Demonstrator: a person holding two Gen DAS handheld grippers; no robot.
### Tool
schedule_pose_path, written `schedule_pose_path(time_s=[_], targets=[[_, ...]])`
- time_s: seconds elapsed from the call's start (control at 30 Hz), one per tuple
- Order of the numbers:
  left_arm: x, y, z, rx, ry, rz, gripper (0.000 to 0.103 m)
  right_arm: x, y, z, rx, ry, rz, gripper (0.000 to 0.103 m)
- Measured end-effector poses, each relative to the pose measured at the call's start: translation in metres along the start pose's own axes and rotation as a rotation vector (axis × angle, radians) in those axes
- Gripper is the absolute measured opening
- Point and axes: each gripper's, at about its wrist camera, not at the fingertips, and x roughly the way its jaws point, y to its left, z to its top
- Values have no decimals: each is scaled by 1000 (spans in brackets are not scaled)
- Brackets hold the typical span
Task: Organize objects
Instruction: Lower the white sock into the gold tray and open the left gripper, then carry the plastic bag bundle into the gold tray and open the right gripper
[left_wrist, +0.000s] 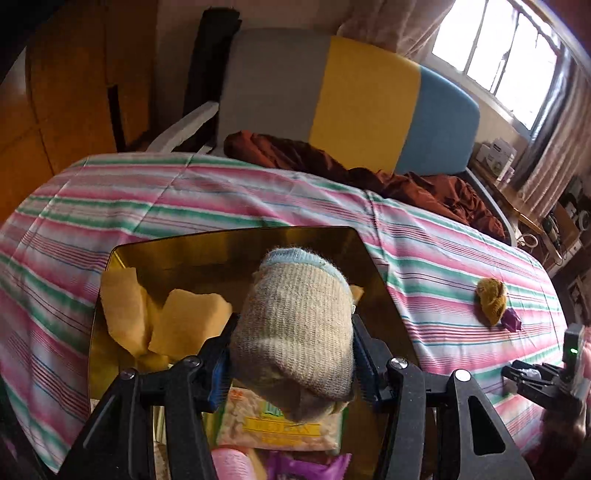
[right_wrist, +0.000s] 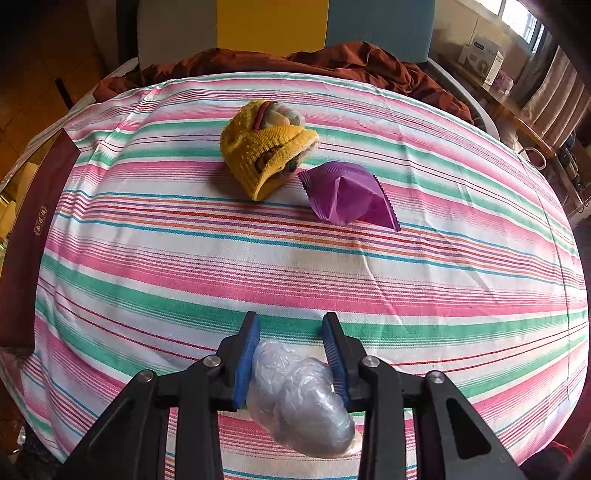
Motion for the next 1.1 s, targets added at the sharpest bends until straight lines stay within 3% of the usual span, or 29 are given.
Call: schedule_pose_path(time_s=[0.13,0.3,0.53,0.7,0.87,1.1], targets=[[32,30,13,-95,70,19,56,-1,0,0,-2,-3,-3,34],[48,42,21,-114,74,60,60,-1,-2,0,-4,-5,-5,34],[20,48,22,-119,10,69,64,3,-1,8,-7,-13,-14,33],[-25,50,9,-109,-78,54,71,-14,14,14,5,-54,60,33],[-58,52,-9,-90,-142,46,75,-42,75,27,-70,-116,221,33],[-82,57,-37,-73,-174,35,76,-76,202,41,-248,-154,420,33]])
